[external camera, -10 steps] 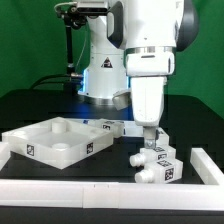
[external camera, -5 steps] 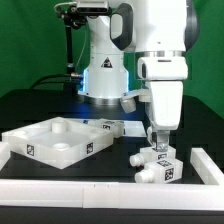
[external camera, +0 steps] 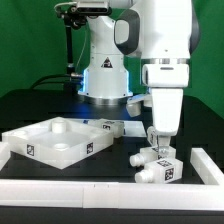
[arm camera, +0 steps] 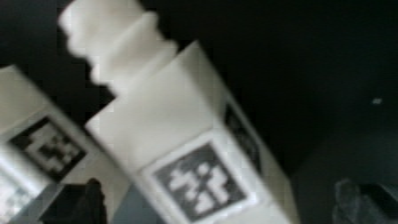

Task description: Assemble one leg

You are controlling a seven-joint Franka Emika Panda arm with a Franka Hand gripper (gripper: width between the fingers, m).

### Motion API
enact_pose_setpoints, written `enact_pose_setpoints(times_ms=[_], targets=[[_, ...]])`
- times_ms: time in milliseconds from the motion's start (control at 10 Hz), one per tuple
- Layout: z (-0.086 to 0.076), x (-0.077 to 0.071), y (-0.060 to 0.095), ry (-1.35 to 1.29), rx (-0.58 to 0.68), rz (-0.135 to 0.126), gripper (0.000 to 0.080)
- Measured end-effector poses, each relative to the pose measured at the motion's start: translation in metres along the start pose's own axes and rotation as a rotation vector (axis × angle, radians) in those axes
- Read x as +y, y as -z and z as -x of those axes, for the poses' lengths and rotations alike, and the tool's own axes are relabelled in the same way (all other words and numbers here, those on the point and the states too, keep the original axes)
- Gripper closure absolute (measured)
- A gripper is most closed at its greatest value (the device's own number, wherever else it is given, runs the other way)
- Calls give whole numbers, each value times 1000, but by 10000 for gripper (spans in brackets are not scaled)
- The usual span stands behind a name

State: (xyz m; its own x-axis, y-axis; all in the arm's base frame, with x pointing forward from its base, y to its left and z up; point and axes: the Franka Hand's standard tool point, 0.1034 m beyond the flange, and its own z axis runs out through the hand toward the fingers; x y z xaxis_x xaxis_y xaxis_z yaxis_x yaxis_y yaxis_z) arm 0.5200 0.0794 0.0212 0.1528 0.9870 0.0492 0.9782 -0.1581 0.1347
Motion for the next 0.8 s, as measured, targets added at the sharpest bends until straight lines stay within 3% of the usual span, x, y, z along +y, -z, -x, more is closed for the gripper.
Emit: enact_pose_setpoints(times_ms=[700, 800], targets=[[11, -4, -9, -20, -6, -18, 150], [11, -4, -9, -20, -7, -18, 284]])
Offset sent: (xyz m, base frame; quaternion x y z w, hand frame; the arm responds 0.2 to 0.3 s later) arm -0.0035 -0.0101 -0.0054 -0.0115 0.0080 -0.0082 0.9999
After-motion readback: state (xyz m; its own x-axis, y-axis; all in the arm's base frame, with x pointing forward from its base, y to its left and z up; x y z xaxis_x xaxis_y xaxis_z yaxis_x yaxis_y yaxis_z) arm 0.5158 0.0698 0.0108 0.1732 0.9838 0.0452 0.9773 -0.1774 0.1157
